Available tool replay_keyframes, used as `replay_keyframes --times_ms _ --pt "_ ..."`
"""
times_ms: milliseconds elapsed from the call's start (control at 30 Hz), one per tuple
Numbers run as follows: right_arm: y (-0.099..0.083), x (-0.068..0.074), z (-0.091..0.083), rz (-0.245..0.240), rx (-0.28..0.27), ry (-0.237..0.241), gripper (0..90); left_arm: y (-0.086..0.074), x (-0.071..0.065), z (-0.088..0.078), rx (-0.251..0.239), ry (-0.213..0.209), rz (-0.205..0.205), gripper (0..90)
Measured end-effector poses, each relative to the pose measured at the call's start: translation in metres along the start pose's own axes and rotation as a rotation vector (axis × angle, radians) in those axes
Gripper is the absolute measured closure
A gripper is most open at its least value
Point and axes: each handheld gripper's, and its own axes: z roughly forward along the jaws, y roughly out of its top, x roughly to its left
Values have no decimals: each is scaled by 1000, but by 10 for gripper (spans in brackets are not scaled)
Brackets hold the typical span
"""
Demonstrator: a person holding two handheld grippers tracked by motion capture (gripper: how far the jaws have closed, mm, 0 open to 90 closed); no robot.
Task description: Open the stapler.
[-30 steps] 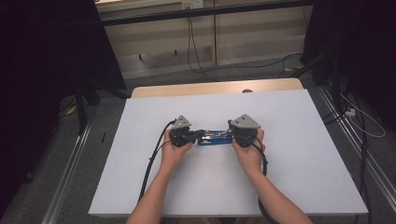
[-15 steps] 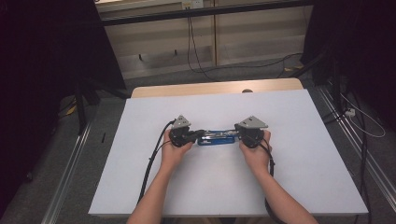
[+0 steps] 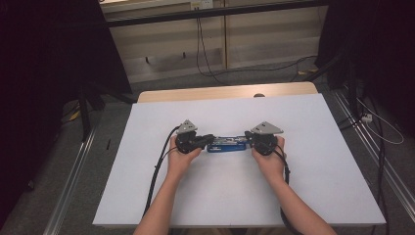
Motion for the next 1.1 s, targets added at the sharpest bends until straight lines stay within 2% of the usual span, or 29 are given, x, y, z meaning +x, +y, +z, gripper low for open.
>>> replay_keyframes --times_ms 200,233,300,400,467,567,700,867,1100 --pt "2 -4 -14 5 -11 28 759 4 -4 -7 -7 -6 -6 725" --pt "1 -6 -18 7 -9 27 718 5 -4 -9 -5 4 -3 697" --pt "0 -9 -23 13 -6 27 666 7 -6 -14 -13 9 -6 630" --pt "-2 -15 -32 23 4 11 508 10 -8 -18 -16 15 -4 521" --pt "-5 -19 -39 40 12 5 426 11 -10 -20 -10 28 -9 418" --pt "-10 -24 -45 49 18 -1 344 11 -8 -23 -1 40 -39 306" --pt "-16 -27 -51 44 31 3 292 10 -6 -28 -18 57 -67 221" --pt "-23 -28 -54 41 56 13 244 8 -4 -31 -9 75 -77 155" --pt "-32 -27 -57 46 76 14 193 8 -3 -38 10 110 -58 122"
